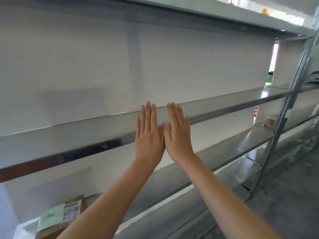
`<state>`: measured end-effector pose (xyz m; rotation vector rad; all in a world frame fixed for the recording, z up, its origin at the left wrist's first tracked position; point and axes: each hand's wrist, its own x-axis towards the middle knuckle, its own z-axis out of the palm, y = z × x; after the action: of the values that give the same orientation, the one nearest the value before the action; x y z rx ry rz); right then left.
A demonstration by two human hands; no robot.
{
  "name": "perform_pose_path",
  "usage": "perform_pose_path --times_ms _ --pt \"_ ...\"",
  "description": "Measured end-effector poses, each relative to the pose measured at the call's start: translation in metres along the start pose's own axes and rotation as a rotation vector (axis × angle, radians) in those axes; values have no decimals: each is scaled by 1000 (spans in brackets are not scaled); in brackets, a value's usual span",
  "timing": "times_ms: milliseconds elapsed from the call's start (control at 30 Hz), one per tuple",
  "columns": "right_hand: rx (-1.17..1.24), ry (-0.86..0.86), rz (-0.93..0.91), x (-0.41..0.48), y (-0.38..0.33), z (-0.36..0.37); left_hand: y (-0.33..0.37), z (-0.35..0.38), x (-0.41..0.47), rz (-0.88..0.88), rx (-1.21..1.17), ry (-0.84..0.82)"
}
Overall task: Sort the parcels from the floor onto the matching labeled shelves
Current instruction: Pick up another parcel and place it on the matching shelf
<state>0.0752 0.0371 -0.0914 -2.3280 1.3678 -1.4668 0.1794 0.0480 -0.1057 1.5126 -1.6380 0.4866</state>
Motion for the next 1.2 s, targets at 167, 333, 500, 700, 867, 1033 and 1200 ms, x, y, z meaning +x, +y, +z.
perform_pose_path --times_ms 167,333,500,700,867,1033,1200 --pt "-58 21 49 21 61 -31 43 53 24 46 8 -54" --pt "-197 50 92 28 138 -80 104 107 44 101 -75 -54" --pt "-274 77 191 13 218 -134 185 165 47 167 -119 -98" --pt "-412 110 384 -36 292 -210 287 224 18 273 -233 -219" --pt "-555 171 531 -79 341 -265 365 265 -23 362 -294 -334" --pt "-739 203 686 -121 383 -310 432 305 -46 447 -394 -411" --pt "-847 223 788 -138 423 -351 496 341 -51 538 -513 -457"
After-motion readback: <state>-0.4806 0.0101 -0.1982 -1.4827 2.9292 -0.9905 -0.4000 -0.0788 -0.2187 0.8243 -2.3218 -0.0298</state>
